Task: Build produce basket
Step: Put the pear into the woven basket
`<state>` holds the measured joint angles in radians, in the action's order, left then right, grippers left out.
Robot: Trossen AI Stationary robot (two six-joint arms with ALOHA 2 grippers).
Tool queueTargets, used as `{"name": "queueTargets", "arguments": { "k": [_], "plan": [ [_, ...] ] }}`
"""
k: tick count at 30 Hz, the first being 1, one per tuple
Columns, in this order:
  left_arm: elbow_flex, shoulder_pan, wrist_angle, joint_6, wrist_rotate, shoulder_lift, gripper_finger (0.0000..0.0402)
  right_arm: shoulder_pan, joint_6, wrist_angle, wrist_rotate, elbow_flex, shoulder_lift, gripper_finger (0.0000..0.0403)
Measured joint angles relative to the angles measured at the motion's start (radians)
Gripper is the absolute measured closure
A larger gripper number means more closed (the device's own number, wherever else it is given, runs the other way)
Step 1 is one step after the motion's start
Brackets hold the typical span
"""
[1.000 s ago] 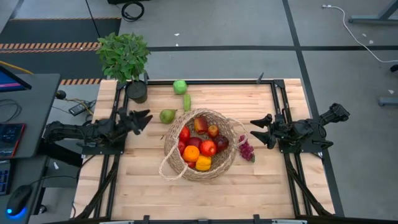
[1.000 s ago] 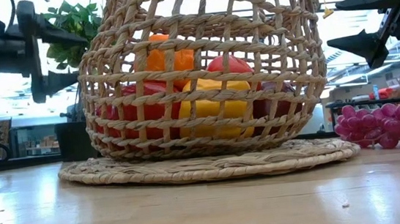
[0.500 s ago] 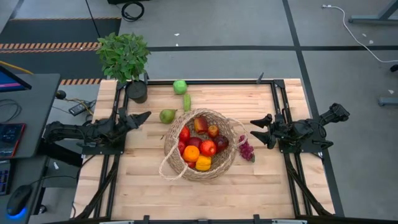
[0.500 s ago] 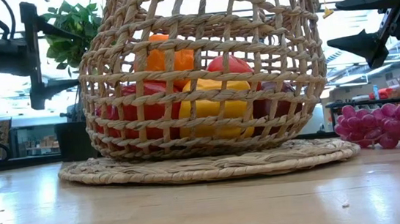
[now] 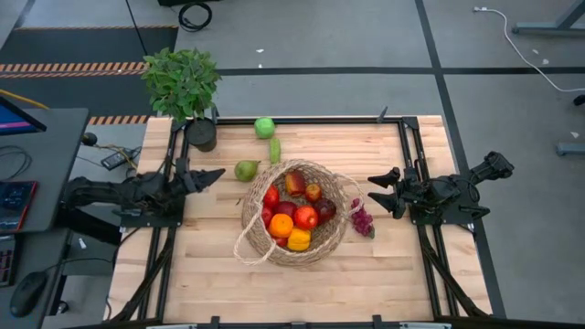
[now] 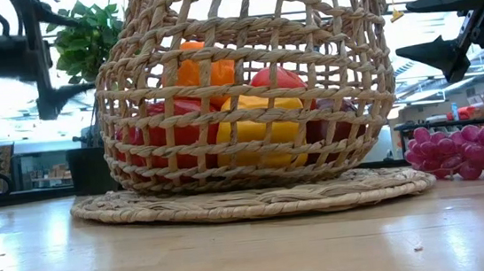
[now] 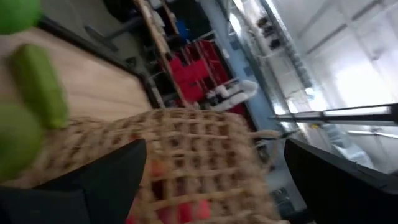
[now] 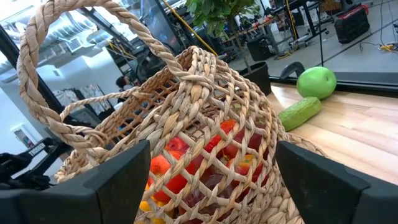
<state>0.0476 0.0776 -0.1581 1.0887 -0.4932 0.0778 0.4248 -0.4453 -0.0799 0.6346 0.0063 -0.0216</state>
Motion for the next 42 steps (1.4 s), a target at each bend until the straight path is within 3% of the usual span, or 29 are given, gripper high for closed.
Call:
{"name": "queueTargets", "arguments": {
  "k": [8, 19, 27, 31, 37, 40, 42],
  "plan": [
    [0.125, -0.003, -0.005, -0.022, 0.007, 0.192, 0.0014, 0.0, 0.0, 0.0, 0.0, 0.0, 0.0, 0.0054],
    [0.301, -0.003, -0.006, -0.078, -0.071, 0.502, 0.0014, 0.0, 0.0, 0.0, 0.0, 0.0, 0.0, 0.0054],
    [0.415, -0.006, -0.007, -0.052, -0.094, 0.636, 0.0014, 0.0, 0.0, 0.0, 0.0, 0.0, 0.0, 0.0054],
    [0.45, -0.063, 0.001, -0.021, -0.092, 0.686, 0.0014, 0.0, 0.0, 0.0, 0.0, 0.0, 0.0, 0.0054],
    [0.506, -0.214, 0.013, -0.027, 0.063, 0.761, 0.0014, 0.0, 0.0, 0.0, 0.0, 0.0, 0.0, 0.0054],
    [0.547, -0.279, 0.126, -0.053, 0.166, 0.808, 0.0014, 0.0, 0.0, 0.0, 0.0, 0.0, 0.0, 0.0054],
    [0.574, -0.307, 0.207, -0.107, 0.179, 0.837, 0.0014, 0.0, 0.0, 0.0, 0.0, 0.0, 0.0, 0.0054]
  ]
}}
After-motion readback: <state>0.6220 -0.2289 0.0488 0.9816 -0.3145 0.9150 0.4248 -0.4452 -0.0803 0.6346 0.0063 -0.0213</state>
